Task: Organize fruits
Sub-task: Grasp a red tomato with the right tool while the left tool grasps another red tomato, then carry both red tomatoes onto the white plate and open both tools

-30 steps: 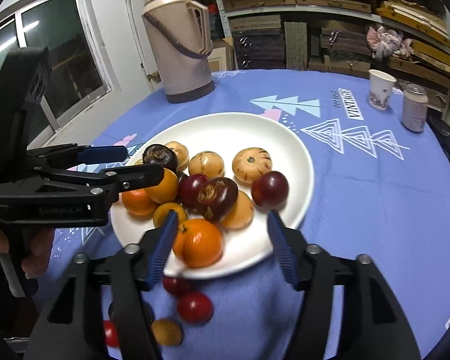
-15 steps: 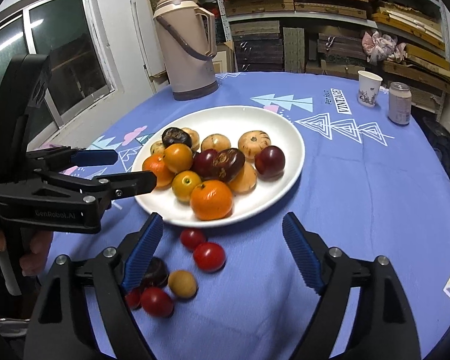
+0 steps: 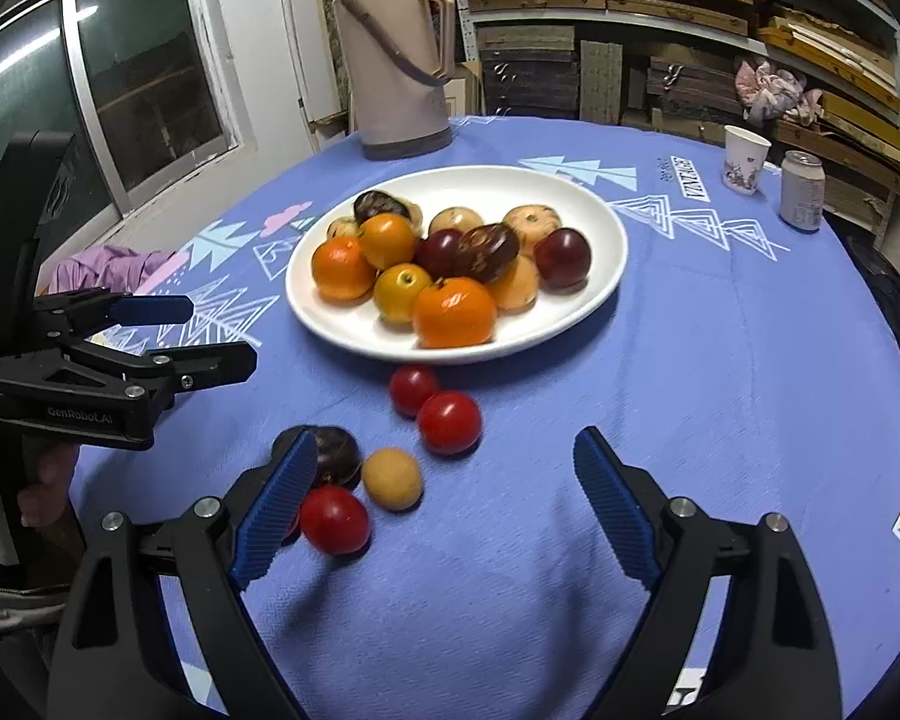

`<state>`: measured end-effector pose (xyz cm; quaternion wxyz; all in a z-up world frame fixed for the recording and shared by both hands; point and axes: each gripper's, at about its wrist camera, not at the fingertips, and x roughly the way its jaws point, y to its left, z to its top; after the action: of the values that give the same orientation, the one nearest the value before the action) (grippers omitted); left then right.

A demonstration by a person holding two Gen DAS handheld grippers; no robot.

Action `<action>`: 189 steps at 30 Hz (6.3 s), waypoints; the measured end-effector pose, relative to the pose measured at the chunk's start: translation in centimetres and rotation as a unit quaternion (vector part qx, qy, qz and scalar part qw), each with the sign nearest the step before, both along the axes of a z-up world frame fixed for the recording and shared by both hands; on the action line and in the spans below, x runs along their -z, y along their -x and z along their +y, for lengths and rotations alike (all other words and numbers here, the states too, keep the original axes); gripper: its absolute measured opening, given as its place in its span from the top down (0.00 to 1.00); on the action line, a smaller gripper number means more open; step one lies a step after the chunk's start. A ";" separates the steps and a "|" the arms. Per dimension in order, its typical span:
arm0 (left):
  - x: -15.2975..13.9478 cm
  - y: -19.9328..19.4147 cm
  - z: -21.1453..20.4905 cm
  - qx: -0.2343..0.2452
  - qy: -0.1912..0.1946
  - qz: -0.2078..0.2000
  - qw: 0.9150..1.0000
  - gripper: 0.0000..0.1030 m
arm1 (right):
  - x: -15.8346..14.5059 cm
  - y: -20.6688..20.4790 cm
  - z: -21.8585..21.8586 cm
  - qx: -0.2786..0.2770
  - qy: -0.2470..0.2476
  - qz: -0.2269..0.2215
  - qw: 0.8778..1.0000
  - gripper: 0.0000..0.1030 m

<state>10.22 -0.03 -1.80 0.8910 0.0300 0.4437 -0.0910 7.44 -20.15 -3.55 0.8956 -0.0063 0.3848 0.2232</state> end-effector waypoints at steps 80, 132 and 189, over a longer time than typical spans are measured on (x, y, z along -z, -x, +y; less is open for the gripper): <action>2.5 4.0 -0.8 0.063 -0.014 0.033 0.997 0.07 | 3.6 2.1 1.4 -0.031 0.016 0.043 0.998 0.72; 1.2 2.8 -2.4 0.081 -0.005 0.020 0.996 0.69 | 1.3 2.0 -0.5 -0.022 0.004 0.017 1.000 0.72; -3.7 -11.6 -2.2 -0.035 -0.031 -0.034 0.998 0.24 | -3.2 -12.2 1.3 0.019 -0.026 -0.019 0.999 0.37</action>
<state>21.84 -2.22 1.91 0.9069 0.0448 0.4166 -0.0448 19.65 -18.85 -0.34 0.9066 0.0202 0.3623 0.2156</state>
